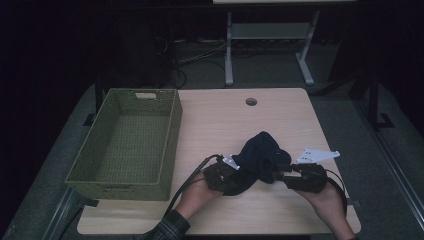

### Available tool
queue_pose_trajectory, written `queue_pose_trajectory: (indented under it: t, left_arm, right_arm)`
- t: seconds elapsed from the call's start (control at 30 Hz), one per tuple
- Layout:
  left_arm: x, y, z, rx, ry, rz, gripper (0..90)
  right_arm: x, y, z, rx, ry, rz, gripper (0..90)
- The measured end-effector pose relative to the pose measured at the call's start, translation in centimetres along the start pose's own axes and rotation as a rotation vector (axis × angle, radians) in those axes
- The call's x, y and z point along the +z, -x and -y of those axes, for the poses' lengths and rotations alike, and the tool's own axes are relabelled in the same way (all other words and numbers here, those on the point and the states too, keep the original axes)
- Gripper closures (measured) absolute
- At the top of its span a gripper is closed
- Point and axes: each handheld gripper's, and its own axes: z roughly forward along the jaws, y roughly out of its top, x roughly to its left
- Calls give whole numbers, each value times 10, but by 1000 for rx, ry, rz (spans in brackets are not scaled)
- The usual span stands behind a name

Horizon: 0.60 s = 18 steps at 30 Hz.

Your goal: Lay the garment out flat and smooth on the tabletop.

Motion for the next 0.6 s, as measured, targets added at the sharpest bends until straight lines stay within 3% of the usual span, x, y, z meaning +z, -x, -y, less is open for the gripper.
queue_pose_trajectory:
  t: [0.2,0.43,0.6]
  left_arm:
    - [0,-1,0,4,-2,2,900]
    - [0,0,0,0,1,2,900]
    - [0,0,0,0,1,2,900]
  right_arm:
    - [7,0,-8,9,9,-21,638]
    - [13,3,-15,9,14,-17,825]
    - [13,6,-23,4,12,-16,849]
